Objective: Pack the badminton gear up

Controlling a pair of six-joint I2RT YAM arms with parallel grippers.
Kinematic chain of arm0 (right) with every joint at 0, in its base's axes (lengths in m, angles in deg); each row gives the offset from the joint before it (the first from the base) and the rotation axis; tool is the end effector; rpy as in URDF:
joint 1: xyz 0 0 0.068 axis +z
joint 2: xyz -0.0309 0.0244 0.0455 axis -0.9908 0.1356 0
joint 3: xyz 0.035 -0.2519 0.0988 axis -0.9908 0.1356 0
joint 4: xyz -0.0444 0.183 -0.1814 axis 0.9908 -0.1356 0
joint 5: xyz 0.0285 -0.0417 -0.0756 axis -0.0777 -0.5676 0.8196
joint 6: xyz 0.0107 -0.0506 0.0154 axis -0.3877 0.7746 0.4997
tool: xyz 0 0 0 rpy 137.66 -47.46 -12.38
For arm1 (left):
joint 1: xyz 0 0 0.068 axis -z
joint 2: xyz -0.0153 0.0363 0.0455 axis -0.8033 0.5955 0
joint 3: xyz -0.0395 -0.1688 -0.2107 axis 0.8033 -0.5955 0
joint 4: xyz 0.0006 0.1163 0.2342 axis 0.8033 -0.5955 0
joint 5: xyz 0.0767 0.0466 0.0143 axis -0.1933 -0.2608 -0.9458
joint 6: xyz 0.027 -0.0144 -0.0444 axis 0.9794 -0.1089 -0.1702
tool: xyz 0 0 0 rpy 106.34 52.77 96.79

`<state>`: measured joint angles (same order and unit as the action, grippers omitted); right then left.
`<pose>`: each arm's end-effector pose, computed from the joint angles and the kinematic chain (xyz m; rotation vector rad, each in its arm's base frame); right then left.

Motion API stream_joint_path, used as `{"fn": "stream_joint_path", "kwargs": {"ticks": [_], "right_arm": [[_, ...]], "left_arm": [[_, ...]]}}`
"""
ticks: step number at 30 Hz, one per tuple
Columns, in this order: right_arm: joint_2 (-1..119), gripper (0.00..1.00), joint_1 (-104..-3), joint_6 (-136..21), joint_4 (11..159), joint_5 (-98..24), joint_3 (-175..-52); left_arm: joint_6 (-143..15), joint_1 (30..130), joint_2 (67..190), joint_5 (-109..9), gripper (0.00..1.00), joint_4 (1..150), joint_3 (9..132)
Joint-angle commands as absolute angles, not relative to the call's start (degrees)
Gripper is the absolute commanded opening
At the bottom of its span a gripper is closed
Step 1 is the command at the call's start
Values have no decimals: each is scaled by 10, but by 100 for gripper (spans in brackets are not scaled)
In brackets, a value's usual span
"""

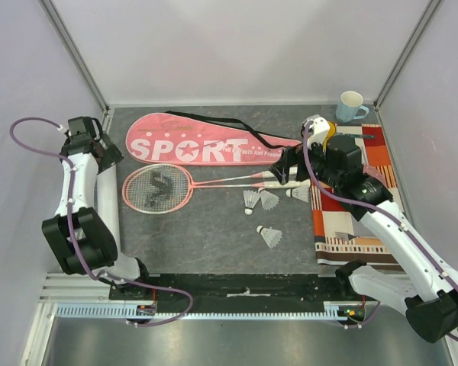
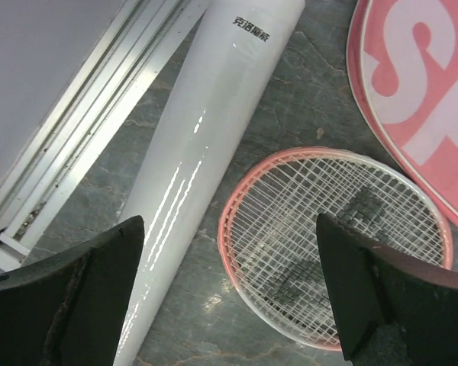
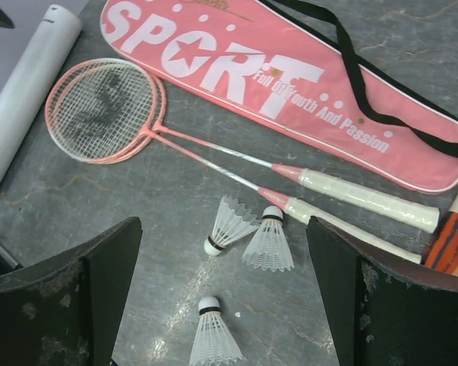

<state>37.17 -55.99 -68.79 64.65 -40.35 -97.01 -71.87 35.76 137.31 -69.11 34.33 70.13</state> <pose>0.2047 0.1084 0.3623 -0.2714 1.9686 0.6973 0.2969 0.1017 0.2951 -0.8612 2.3101 0.2178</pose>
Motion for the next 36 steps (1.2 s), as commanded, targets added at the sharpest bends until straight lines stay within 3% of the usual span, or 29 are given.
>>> {"fn": "stream_joint_path", "kwargs": {"ticks": [1, 16, 20, 23, 26, 32, 36], "right_arm": [[336, 98, -539, -674, 676, -435, -965], [309, 98, -486, -640, 695, -425, -952], [310, 98, -470, -632, 693, -409, -951], [310, 98, -461, -629, 693, -405, -950], [310, 98, -457, -627, 693, -402, -952], [310, 98, -456, -625, 689, -399, -952], [312, 98, -455, -624, 688, -399, -959]], "left_arm": [[-666, 356, 1424, -732, 100, 285, 765], [-607, 332, 1503, -734, 99, 217, 702], [-614, 298, 1492, -724, 94, 226, 680], [-607, 298, 1501, -713, 84, 222, 681], [-602, 298, 1515, -707, 82, 218, 688], [-590, 299, 1534, -702, 94, 205, 725], [-586, 299, 1565, -712, 95, 200, 734]]}}
